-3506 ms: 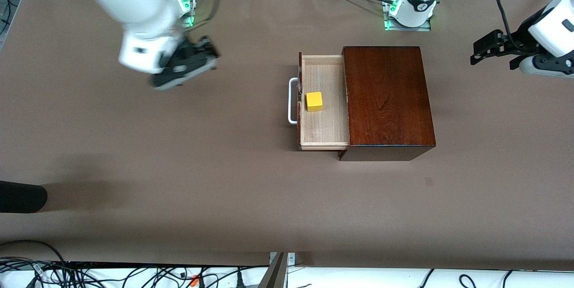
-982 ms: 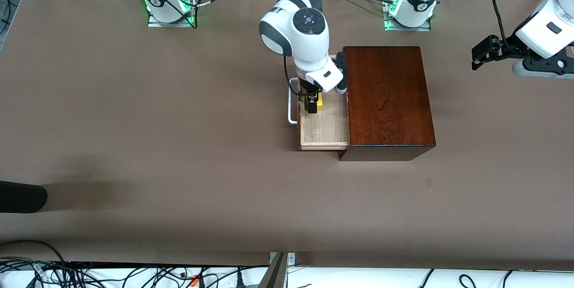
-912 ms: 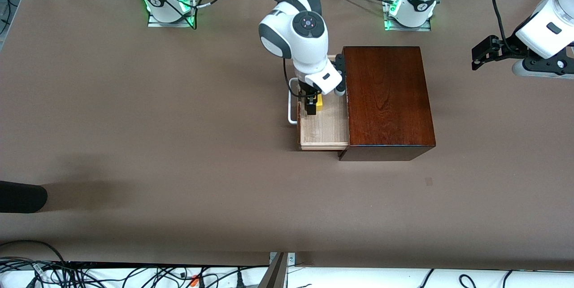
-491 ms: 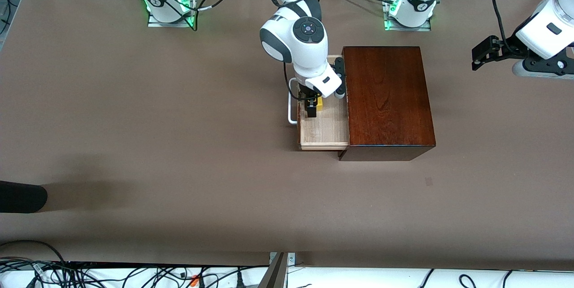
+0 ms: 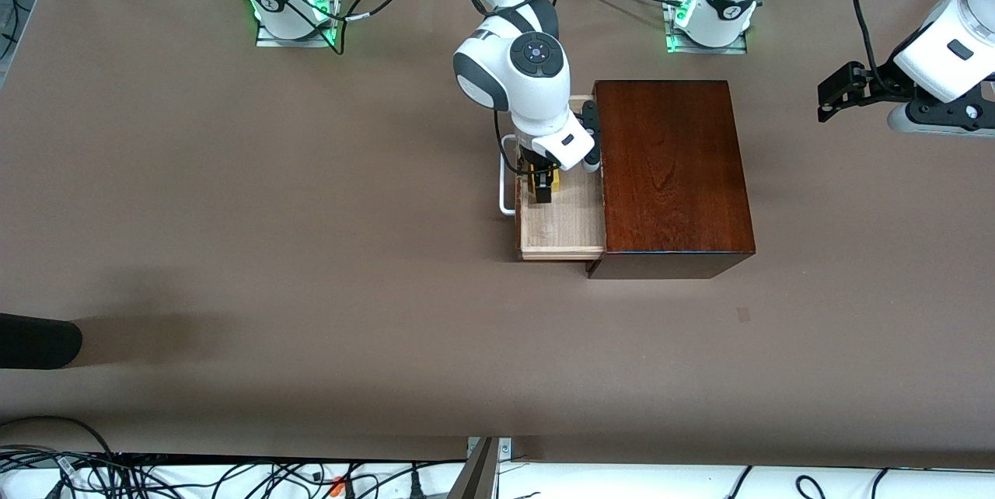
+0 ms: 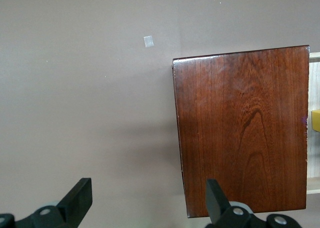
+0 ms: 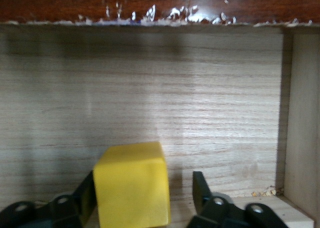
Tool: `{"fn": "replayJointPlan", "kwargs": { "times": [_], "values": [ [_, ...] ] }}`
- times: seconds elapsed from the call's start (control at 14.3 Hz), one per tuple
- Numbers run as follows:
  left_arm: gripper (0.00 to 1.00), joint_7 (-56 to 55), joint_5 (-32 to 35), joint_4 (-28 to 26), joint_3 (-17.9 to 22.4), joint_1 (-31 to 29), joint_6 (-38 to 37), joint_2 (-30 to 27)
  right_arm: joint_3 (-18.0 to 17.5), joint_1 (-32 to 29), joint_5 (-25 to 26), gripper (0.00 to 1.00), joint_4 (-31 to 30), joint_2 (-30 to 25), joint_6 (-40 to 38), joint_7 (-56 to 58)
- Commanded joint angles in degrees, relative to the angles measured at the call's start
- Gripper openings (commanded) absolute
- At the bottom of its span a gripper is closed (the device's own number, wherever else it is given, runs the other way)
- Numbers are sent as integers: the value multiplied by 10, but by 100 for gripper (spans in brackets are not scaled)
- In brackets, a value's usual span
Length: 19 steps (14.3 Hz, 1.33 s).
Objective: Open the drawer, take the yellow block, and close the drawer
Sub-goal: 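Close the right gripper on the yellow cube and lift it, then carry the cube away with the right gripper while the left gripper reaches the drawer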
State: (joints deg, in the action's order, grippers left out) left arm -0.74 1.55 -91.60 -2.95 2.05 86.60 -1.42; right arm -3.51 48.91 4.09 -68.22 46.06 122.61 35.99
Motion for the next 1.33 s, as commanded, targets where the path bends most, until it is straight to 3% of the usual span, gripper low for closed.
{"fn": "replayJointPlan", "kwargs": {
  "times": [0.0,0.14,0.35,0.63,0.77,0.98,1.26],
  "values": [
    [100,5,4,5,0,2,-2,-1,-1,1,-13,23,17,3,-11,-1],
    [100,4,3,5,0,2,-2,-1,-1,1,-13,2,18,3,-18,-13],
    [100,4,3,5,0,2,-2,-1,-1,1,-13,1,32,-8,-59,-14],
    [100,4,3,7,0,2,-2,-2,0,1,-40,1,117,-21,-163,-53],
    [100,4,2,7,0,2,-2,-2,1,-4,-42,1,125,-49,-185,-79],
    [100,5,1,29,-1,15,1,2,8,-49,-86,1,125,-98,-228,-107],
    [100,5,0,33,-5,77,15,9,28,-118,-84,1,124,-135,-277,-156]
  ]
}}
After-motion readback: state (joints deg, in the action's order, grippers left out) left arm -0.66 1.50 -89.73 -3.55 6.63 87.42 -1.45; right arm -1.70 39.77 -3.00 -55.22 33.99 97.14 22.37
